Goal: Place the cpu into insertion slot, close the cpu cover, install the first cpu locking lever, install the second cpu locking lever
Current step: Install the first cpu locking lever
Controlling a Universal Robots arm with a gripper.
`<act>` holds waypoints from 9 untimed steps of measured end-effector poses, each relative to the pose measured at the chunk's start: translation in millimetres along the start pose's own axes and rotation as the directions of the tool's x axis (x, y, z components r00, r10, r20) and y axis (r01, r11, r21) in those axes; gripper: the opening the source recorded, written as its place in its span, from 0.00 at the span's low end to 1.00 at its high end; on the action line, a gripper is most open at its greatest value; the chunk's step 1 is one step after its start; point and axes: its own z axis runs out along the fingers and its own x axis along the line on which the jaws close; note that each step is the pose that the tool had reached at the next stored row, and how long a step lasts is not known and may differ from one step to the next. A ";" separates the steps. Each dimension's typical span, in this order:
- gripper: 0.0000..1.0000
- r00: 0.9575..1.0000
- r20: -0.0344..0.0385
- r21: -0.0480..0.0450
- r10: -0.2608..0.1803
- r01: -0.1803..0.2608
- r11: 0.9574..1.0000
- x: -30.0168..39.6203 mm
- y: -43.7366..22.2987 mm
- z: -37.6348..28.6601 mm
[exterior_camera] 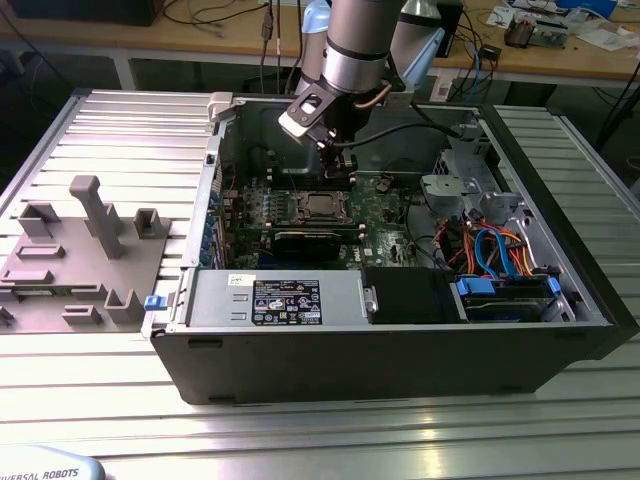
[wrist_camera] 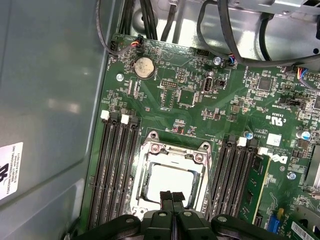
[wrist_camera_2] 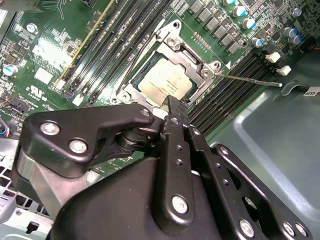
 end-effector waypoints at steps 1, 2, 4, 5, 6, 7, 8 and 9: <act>0.11 1.000 0.000 0.000 -0.001 0.001 1.000 0.0 0.0 0.0; 0.11 1.000 0.000 0.000 -0.002 0.002 1.000 0.0 0.0 0.0; 0.11 1.000 0.000 0.000 -0.005 0.005 1.000 0.0 0.0 0.0; 0.11 1.000 0.001 0.000 -0.008 0.008 1.000 0.0 0.0 0.0; 0.11 1.000 0.001 0.001 -0.013 0.013 1.000 0.0 0.0 0.0; 0.11 1.000 0.001 0.001 -0.019 0.019 1.000 0.0 0.0 0.0; 0.11 1.000 0.002 0.001 -0.022 0.022 1.000 0.0 0.0 0.0; 0.11 1.000 0.002 0.001 -0.025 0.025 1.000 0.0 0.0 0.0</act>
